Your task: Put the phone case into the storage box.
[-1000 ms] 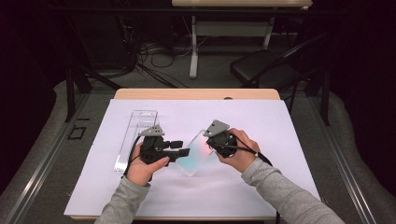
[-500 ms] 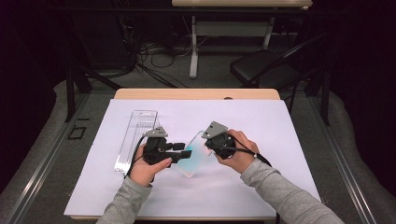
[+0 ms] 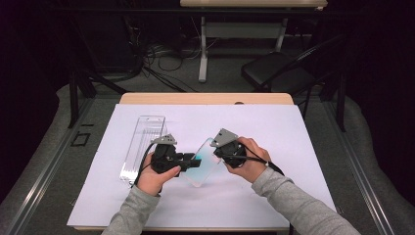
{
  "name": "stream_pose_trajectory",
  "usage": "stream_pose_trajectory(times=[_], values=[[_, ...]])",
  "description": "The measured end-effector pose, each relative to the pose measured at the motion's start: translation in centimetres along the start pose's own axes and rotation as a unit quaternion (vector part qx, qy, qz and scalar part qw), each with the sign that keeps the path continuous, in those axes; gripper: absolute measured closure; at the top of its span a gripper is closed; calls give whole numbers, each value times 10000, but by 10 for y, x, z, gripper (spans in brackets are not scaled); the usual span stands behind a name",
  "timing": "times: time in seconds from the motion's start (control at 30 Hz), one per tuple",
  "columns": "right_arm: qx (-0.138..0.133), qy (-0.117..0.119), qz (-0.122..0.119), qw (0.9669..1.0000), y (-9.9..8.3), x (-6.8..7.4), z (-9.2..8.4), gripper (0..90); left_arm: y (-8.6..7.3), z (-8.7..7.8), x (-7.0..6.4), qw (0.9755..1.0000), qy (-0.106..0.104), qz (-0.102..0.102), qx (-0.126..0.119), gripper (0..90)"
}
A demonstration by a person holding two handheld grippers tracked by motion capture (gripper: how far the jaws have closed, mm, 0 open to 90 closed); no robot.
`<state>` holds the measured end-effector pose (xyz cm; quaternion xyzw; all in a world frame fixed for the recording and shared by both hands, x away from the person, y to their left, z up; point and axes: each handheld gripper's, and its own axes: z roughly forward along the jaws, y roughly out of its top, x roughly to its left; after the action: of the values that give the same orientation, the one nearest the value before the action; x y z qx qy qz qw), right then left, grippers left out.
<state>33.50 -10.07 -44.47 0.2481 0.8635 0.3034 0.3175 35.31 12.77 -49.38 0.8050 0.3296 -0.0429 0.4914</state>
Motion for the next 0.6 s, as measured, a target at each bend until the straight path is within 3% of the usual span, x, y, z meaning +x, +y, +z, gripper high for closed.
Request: stream_pose_trajectory(times=[0.6], values=[[-44,-2,-107,9999,0,3,0,876,-2,0,4,9993,-95,-281,215,721]])
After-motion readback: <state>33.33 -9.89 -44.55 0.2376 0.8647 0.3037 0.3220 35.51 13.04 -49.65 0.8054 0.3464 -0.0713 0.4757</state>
